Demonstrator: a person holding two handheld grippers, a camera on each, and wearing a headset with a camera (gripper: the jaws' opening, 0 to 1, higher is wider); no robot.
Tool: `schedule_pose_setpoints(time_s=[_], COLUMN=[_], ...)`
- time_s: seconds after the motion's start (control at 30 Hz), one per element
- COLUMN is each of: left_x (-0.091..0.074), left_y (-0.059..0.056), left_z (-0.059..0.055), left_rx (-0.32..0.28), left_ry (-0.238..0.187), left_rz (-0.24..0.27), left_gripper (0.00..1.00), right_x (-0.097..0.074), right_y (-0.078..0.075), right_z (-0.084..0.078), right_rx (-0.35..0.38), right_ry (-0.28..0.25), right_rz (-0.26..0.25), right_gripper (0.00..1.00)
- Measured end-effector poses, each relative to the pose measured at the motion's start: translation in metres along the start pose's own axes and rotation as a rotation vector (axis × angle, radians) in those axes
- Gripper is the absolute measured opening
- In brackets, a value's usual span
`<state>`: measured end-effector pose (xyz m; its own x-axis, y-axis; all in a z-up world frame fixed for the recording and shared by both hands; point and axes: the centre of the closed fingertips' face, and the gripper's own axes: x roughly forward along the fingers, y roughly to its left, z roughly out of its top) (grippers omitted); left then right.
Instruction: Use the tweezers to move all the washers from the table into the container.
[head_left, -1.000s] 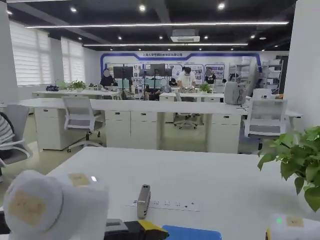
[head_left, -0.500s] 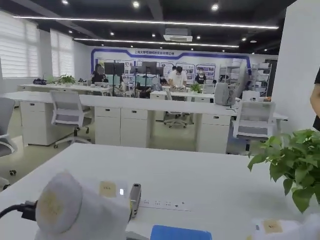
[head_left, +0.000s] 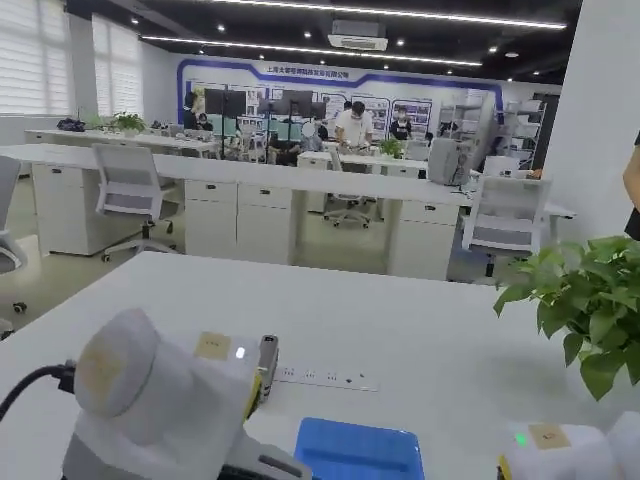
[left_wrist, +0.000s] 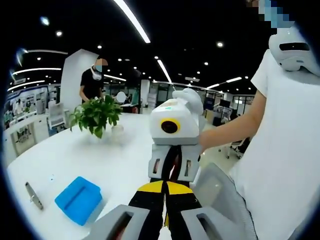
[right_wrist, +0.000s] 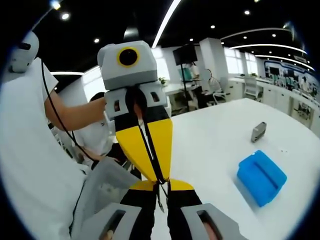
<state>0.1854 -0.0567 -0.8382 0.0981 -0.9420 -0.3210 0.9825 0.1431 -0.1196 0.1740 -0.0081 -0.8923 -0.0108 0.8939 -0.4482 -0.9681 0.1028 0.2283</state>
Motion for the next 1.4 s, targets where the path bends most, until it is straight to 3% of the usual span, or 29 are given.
schedule_pose_setpoints(time_s=[0.13, 0.23, 0.5, 0.6, 0.7, 0.9, 1.03, 1.13, 1.3, 1.4], left_x=[0.005, 0.007, 0.01, 0.01, 0.009, 0.009, 0.006, 0.003, 0.007, 0.013], left_y=[0.003, 0.005, 0.01, 0.013, 0.017, 0.027, 0.033, 0.034, 0.026, 0.027], left_z=[-0.003, 0.005, 0.015, 0.015, 0.011, 0.0, -0.011, -0.033, -0.055, -0.066], left_rx=[0.041, 0.037, 0.053, 0.051, 0.042, 0.085, 0.06, 0.079, 0.02, 0.011], left_ry=[0.015, -0.012, -0.017, -0.019, -0.017, 0.006, 0.087, 0.225, 0.337, 0.398], left_rz=[-0.004, -0.021, -0.042, -0.045, -0.035, 0.031, 0.06, 0.046, -0.01, -0.012], left_gripper=[0.0, 0.0, 0.0, 0.0, 0.0, 0.0, 0.0, 0.04, 0.08, 0.09], right_x=[0.0, 0.001, -0.001, -0.003, -0.002, 0.0, 0.002, 0.0, 0.001, 0.001], right_y=[-0.009, -0.014, -0.028, -0.03, -0.032, -0.043, -0.044, -0.047, -0.051, -0.052], right_z=[-0.006, -0.017, -0.027, -0.026, -0.029, -0.04, -0.047, -0.051, -0.063, -0.077], right_rx=[0.0, 0.017, 0.064, 0.061, 0.055, -0.089, -0.109, -0.152, -0.219, -0.271], right_ry=[0.019, 0.051, 0.018, -0.004, 0.012, 0.118, 0.163, 0.211, 0.302, 0.399], right_rz=[-0.029, -0.043, -0.069, -0.068, -0.055, -0.1, -0.079, -0.069, -0.048, -0.039], right_gripper=[0.06, 0.08, 0.13, 0.1, 0.08, 0.04, 0.03, 0.03, 0.03, 0.03])
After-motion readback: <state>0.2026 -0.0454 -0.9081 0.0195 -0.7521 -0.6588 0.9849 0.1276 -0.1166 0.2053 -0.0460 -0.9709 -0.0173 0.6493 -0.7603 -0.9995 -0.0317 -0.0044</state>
